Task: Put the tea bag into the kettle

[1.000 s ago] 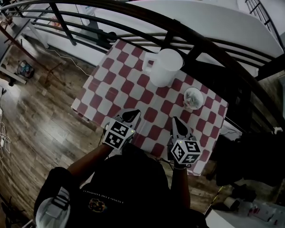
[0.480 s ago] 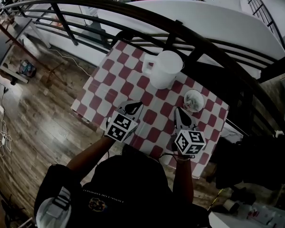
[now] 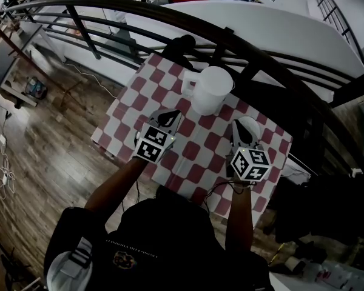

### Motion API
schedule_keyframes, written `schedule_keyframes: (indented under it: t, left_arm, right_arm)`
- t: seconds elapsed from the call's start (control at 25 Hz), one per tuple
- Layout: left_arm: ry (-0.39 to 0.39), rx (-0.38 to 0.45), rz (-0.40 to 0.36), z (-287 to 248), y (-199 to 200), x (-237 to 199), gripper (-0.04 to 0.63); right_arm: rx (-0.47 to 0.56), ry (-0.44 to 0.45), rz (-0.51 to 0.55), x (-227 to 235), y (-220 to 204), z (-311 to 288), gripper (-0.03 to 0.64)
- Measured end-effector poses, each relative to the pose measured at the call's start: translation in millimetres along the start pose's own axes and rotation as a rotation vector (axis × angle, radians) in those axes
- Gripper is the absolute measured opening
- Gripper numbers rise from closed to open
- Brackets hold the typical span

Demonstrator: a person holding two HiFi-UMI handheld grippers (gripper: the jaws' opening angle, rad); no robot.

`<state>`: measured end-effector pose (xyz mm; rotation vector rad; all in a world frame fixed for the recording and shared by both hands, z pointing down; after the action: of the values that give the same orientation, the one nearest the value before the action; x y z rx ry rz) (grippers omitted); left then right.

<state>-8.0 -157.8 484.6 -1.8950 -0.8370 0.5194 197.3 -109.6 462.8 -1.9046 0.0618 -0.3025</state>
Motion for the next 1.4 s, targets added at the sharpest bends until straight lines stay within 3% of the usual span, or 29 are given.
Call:
schedule_keyframes:
  t: [0.44,0.68,1.2,1.4]
  left_arm:
    - [0.032,0.055,-0.052,-15,40,-27,-0.002]
    - [0.033,0.071,-0.009,-27,51,-35,-0.002]
    - [0.079,0.059,-0.014,-74,61,-58,-0.002]
    - [0.082,0.045,0.049,-93,57,-70,-0.002]
  right_arm:
    - [0.070,-0.012,0.033,20,40,-20,0.011]
    - [0.072,-0.030,0.023,32,46,-37,0.011]
    - [0.026,-0.006,0.001,35,37,-74,0.011]
    - [0.016,-0.003,0.009,36,37,-83,0.011]
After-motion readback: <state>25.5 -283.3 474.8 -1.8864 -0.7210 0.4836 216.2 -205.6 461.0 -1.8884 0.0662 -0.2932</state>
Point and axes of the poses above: the fingertips, and each gripper's own axes: z backward along the fingers, x to its right, y out of its top, the point moved 3 cm from there along z, backward along the fingers
